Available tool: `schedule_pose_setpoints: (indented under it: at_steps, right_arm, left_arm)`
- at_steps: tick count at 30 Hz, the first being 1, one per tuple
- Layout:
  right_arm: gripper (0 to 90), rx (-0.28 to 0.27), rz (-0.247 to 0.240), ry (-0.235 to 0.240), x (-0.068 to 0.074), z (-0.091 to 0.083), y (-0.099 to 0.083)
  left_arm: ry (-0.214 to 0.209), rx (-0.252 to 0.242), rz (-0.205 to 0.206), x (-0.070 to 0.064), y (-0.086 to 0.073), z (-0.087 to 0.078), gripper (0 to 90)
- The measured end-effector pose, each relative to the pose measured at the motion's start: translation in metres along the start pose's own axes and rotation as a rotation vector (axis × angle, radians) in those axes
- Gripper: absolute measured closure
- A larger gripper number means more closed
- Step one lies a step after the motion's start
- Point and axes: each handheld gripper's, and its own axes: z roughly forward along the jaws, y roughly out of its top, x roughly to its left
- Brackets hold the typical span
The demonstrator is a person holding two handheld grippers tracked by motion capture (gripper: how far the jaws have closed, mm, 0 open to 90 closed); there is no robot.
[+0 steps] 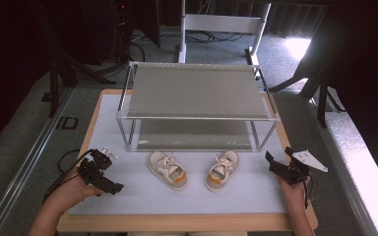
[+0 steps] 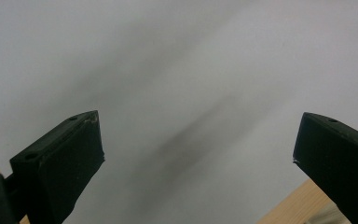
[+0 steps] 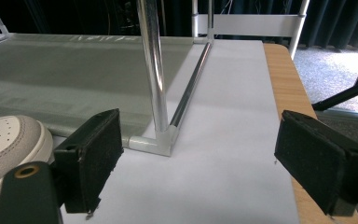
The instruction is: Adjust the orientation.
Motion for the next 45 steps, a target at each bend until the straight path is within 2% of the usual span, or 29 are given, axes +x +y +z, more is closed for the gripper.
schedule_pose_setpoints:
  at_steps: [3,11,21,25,27,31,33,34,36,42,45]
  right_arm:
    - [14.2,0.001,0.002,0.001,0.0,0.0,0.0]
    - [14.2,-0.001,0.003,0.002,0.0,0.0,0.0]
    - [14.3,-0.001,0.002,0.004,0.0,0.0,0.0]
    - [14.3,0.0,0.004,0.005,0.0,0.0,0.0]
    - [14.3,0.0,0.004,0.005,0.0,0.0,0.0]
    - [14.4,-0.001,0.004,0.006,0.0,0.0,0.0]
    - [14.4,-0.002,0.002,0.006,-0.001,0.0,0.0]
    - [14.4,-0.002,0.003,0.006,0.0,0.0,0.0]
    - [14.4,0.0,0.003,0.006,0.0,0.0,0.0]
    - [14.4,-0.003,0.003,0.007,-0.001,0.0,0.0]
    - [14.4,-0.003,0.003,0.007,-0.001,0.0,0.0]
  left_arm:
    - [-0.02,-0.006,0.029,-0.005,0.005,-0.001,1.2]
    - [-0.026,-0.009,0.084,-0.02,0.023,-0.002,1.2]
    - [-0.052,-0.015,0.129,-0.033,0.039,-0.002,1.2]
    - [-0.065,0.0,0.164,-0.041,0.048,-0.001,1.2]
    - [-0.068,0.0,0.162,-0.042,0.049,-0.001,1.2]
    - [-0.071,0.008,0.201,-0.052,0.059,0.003,1.2]
    - [-0.072,0.008,0.205,-0.054,0.06,0.003,1.2]
    - [-0.086,0.017,0.222,-0.059,0.065,0.005,1.2]
    - [-0.088,0.026,0.236,-0.062,0.069,0.006,1.2]
    - [-0.105,0.028,0.267,-0.074,0.082,0.009,1.2]
    - [-0.109,0.028,0.267,-0.076,0.085,0.011,1.2]
